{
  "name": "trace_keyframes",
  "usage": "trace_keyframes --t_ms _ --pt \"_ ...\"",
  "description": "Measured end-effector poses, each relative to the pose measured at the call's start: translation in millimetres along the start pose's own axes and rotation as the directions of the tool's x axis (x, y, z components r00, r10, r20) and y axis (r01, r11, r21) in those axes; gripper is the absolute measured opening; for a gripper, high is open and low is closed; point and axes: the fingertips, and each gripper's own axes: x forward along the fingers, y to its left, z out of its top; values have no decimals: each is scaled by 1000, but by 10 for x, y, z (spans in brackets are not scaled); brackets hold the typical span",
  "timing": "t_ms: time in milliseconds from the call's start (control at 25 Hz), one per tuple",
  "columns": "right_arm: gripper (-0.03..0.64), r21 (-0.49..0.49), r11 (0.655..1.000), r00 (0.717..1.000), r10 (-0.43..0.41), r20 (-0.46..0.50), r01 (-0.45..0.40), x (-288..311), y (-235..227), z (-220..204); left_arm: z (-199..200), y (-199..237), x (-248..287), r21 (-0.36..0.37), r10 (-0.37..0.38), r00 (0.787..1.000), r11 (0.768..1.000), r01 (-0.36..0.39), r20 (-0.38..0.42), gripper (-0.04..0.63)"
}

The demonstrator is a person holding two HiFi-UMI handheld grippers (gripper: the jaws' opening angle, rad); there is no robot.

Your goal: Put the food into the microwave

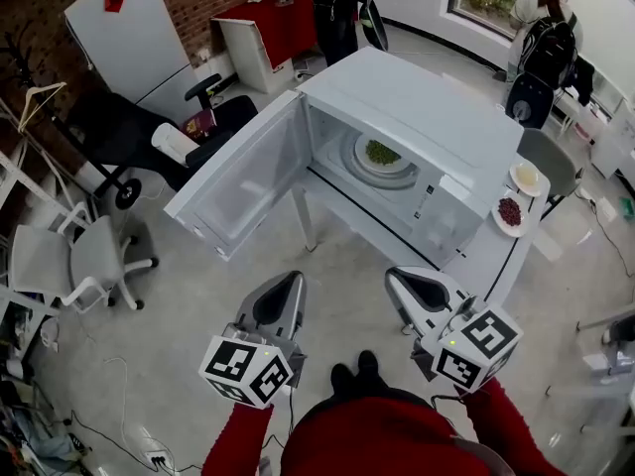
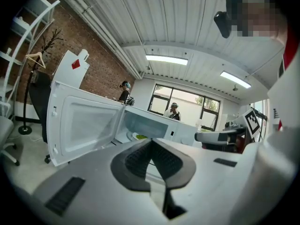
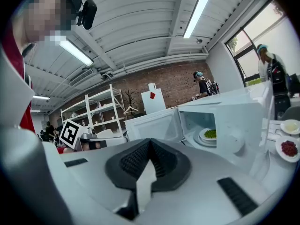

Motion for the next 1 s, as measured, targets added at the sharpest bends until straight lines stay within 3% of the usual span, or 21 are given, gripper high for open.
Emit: trace_keyframes --t_ms 640,1000 --pt "14 -41 999 1000 14 16 -13 -233 -45 -88 -54 -233 -225 53 37 999 998 -39 37 9" --pt "14 -52 999 1000 7 16 -7 -290 -80 -127 -36 -362 -189 27 29 998 999 -31 61 9"
